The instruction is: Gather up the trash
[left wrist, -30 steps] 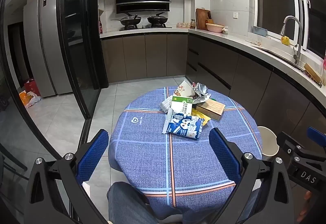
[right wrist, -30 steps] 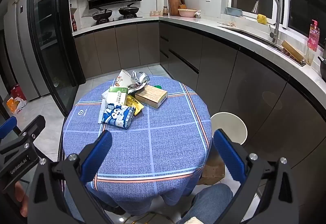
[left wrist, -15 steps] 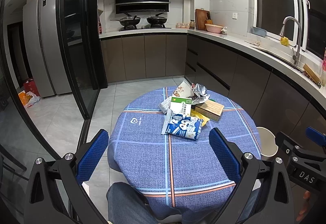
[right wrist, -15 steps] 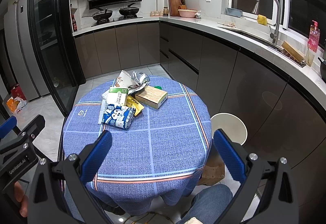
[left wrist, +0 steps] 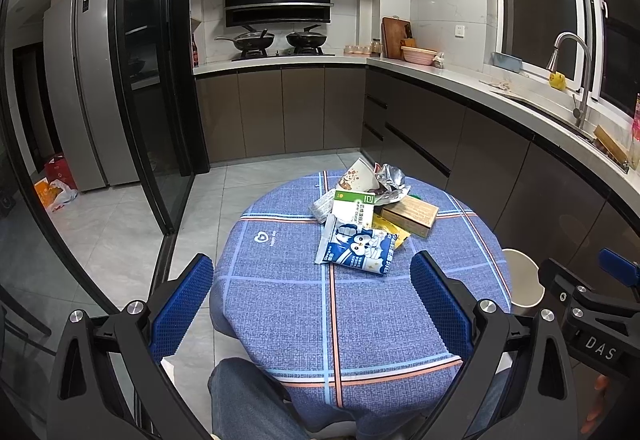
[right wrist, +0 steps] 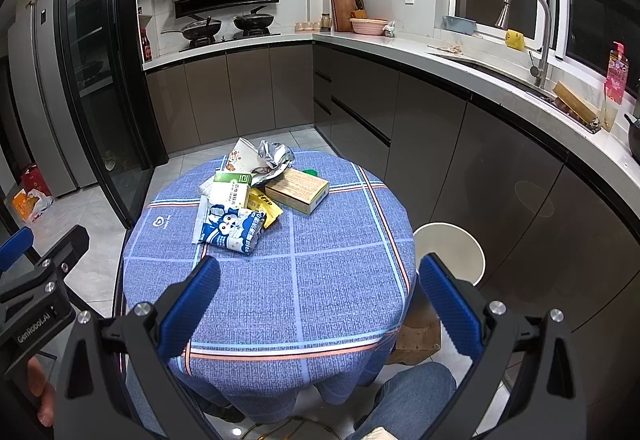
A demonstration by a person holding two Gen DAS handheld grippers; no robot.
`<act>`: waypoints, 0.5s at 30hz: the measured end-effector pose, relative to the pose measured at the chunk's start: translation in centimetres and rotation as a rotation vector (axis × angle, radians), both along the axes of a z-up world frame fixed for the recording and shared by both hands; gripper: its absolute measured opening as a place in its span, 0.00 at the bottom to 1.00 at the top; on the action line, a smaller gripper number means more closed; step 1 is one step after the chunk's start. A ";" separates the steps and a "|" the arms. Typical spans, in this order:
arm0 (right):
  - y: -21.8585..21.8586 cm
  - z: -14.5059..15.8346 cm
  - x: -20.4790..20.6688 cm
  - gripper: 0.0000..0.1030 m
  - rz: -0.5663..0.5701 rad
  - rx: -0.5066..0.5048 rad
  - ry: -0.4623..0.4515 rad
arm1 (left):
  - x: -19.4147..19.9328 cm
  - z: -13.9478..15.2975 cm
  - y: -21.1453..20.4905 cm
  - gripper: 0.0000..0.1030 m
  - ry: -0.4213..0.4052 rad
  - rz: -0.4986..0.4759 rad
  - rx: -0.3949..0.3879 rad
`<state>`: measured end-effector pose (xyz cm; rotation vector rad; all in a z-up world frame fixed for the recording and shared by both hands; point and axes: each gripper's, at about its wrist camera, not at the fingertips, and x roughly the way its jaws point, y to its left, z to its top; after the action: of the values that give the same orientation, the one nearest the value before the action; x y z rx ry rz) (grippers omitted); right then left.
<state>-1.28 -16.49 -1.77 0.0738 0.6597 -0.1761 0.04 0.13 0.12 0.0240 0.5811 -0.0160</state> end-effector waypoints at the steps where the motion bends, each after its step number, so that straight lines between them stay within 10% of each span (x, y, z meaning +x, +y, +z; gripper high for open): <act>1: -0.1 0.1 0.0 0.97 -0.001 0.000 0.001 | 0.0 0.0 0.0 0.92 -0.001 0.000 0.000; 15: 0.0 0.0 -0.1 0.97 -0.002 0.000 0.001 | -0.2 0.5 -0.6 0.92 0.000 -0.007 -0.001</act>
<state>-1.35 -16.52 -1.81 0.0742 0.6604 -0.1780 -0.18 -0.45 0.61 0.0251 0.5806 -0.0230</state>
